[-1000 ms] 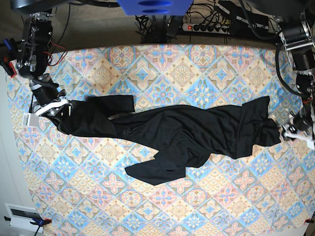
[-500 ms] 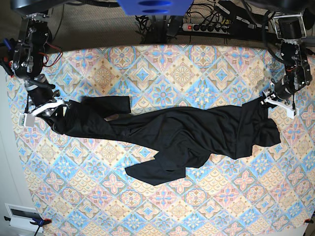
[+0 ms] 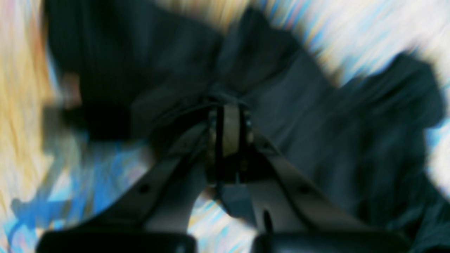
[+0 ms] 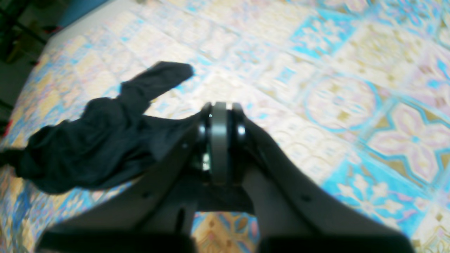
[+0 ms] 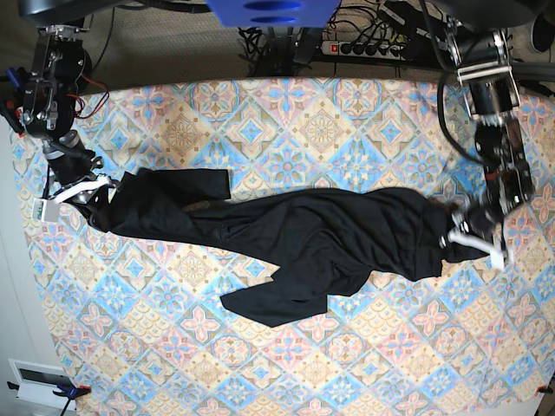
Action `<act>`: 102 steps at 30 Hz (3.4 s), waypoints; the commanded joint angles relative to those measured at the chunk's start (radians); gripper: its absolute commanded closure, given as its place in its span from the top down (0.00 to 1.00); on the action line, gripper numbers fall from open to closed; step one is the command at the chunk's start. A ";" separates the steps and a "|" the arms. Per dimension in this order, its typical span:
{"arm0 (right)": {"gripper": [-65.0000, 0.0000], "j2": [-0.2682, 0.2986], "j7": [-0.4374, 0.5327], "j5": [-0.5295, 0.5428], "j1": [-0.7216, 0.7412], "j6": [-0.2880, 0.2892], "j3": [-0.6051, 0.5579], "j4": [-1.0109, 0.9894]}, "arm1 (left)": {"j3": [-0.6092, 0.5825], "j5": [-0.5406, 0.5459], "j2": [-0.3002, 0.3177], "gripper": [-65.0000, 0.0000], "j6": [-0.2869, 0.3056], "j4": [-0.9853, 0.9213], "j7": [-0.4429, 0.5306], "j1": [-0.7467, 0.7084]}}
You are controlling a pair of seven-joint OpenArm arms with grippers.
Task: Layout the t-shirt on the table in an organized manner, then fold the t-shirt properly
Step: 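Release the shirt and lift both grippers, then grasp the shirt fabric with the right gripper and drag it inward, then reach the left gripper into the shirt bundle and pull fabric outward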
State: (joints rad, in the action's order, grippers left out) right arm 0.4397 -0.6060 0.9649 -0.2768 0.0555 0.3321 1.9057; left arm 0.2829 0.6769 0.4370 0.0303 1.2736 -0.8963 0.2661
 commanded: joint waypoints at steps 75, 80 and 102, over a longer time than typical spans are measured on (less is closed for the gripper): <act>0.36 -0.121 -0.234 -0.182 0.038 0.014 -0.476 0.071 | 0.207 0.651 0.214 0.47 0.213 0.222 -0.145 -0.344; 0.36 -0.121 -0.200 -0.182 0.038 0.014 -0.471 0.071 | 0.054 0.571 0.092 0.47 0.213 0.404 -0.174 -0.291; 0.36 -0.120 -0.196 -0.182 0.044 0.014 -0.468 0.071 | -0.459 -0.164 -0.215 0.00 0.213 0.211 -0.054 -0.040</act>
State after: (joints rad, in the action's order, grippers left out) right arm 0.3149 -0.8219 0.7696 -0.2417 0.0597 -0.1425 1.9572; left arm -0.1848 0.5045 0.2085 0.2405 1.4651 -0.9691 0.2050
